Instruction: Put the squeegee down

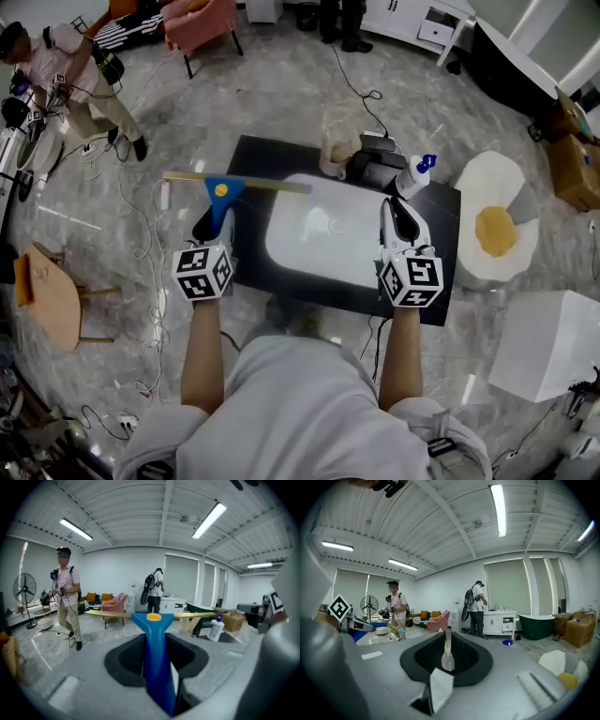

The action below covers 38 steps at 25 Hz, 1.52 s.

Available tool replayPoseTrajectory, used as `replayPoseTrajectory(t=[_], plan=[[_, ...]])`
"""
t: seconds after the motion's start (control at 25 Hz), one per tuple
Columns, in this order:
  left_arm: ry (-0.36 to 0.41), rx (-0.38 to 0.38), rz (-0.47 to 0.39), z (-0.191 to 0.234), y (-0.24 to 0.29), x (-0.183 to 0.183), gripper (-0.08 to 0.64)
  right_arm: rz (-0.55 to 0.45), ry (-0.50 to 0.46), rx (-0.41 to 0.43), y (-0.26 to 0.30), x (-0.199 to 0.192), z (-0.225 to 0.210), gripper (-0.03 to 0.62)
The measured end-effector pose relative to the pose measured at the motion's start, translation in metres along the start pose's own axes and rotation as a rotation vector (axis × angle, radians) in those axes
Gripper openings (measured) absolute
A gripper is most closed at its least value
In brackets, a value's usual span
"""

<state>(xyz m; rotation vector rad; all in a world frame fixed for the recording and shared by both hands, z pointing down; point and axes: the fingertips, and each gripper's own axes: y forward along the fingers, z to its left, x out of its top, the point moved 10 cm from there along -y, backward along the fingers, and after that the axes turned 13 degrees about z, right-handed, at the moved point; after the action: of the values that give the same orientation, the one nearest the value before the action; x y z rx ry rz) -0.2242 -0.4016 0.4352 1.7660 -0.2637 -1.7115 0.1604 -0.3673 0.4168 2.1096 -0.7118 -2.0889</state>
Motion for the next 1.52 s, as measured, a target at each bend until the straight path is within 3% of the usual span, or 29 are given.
replayPoseTrajectory(t=[0.76,1.52], plan=[[0.028,-0.029,0.070,0.036,0.086,0.017,0.130,0.052,0.004,-0.050,0.041,-0.002,0.008,0.043],[0.020,-0.040,0.246,0.050,0.203,0.004,0.130,0.095,0.016,-0.103,0.080,-0.006,-0.009,0.043]])
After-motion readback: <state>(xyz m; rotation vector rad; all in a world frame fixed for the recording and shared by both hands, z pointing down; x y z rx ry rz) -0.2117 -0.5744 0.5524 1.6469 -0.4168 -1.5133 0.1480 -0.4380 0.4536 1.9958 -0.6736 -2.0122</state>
